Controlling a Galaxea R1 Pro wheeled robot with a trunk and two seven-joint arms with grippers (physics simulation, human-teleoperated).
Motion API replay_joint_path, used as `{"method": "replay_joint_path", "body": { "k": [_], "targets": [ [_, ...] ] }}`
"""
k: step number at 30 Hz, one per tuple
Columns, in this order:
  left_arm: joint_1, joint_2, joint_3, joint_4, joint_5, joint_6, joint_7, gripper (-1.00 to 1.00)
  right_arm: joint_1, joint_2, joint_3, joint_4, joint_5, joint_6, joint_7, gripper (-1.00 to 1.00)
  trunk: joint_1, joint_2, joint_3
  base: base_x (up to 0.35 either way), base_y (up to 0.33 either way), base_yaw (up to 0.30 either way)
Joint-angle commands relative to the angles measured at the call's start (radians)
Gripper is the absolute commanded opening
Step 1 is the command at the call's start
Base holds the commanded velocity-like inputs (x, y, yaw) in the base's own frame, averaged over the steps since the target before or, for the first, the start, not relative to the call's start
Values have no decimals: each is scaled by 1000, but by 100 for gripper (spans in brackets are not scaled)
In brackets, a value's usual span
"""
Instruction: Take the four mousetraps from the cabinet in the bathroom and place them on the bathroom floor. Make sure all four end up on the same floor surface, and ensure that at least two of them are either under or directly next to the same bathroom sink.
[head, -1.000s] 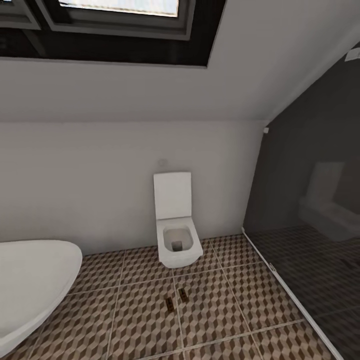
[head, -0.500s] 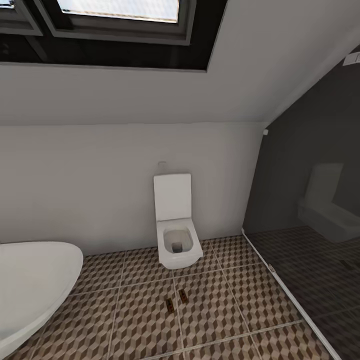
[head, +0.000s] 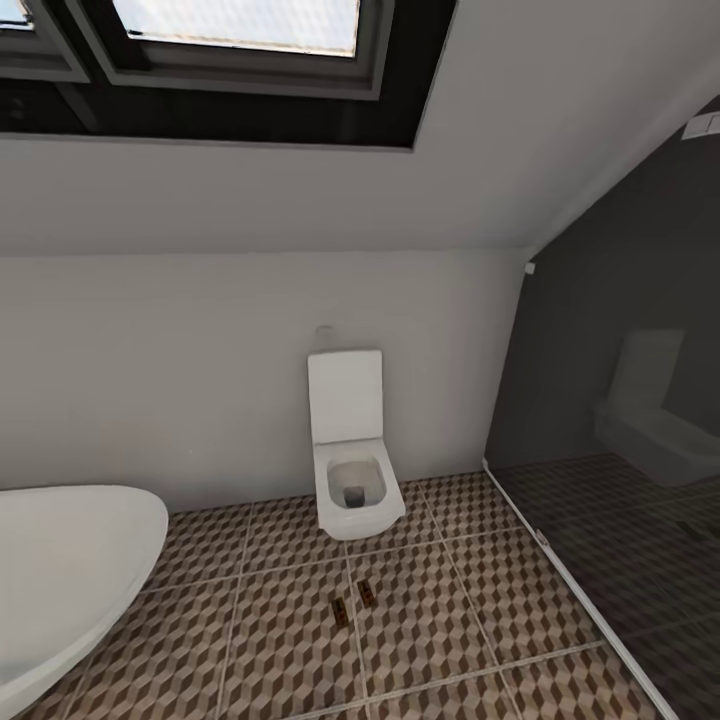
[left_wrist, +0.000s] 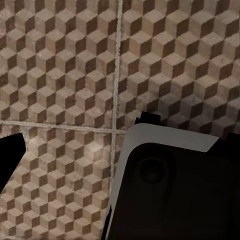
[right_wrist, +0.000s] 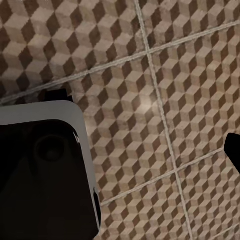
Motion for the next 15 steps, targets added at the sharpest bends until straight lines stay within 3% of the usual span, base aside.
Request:
{"method": "replay_joint_path", "body": {
  "k": [1, 15],
  "targets": [
    [0, 1, -9, 7, 9, -3, 5, 100, -1, 1, 8, 0, -11, -4, -1, 100, -4, 6, 2, 0, 0, 0],
    [0, 1, -9, 41, 11, -6, 5, 100, -1, 22, 7, 3, -12, -5, 0, 100, -58, 104, 46, 0, 0, 0]
  ]
}}
